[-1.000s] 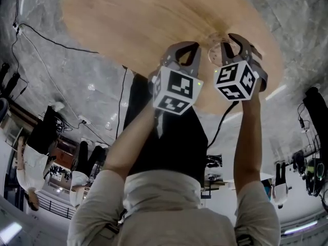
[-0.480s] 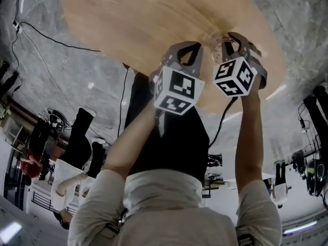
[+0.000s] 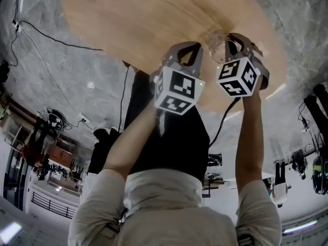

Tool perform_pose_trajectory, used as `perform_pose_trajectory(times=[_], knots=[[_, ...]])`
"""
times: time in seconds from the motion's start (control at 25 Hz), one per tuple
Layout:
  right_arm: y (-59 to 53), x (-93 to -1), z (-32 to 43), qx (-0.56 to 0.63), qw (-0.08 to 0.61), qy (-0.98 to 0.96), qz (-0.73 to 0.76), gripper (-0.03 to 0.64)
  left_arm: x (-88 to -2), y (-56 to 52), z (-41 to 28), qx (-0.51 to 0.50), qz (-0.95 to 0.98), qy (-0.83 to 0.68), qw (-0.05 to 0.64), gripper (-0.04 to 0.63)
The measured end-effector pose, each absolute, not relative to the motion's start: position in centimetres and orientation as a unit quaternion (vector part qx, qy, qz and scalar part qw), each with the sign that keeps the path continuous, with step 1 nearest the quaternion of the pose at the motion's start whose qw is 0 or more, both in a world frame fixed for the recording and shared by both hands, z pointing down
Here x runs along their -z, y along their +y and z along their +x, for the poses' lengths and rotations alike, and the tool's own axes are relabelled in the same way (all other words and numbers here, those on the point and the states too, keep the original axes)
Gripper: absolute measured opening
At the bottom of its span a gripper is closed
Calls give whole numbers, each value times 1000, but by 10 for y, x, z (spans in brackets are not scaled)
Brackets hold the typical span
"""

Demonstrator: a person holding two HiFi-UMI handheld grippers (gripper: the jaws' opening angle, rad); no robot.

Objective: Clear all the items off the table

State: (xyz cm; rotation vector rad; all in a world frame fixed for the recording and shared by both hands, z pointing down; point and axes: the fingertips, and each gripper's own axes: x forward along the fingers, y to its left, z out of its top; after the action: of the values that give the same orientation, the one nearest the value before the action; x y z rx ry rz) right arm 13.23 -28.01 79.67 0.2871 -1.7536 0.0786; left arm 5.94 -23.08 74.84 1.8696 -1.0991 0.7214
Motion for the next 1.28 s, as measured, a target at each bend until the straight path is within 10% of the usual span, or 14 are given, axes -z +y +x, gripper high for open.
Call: perform_pose_trajectory(times=[1.28], knots=[[-276, -620, 55, -22, 504, -815, 286, 25, -604, -224, -31, -254, 733, -522, 354, 20]])
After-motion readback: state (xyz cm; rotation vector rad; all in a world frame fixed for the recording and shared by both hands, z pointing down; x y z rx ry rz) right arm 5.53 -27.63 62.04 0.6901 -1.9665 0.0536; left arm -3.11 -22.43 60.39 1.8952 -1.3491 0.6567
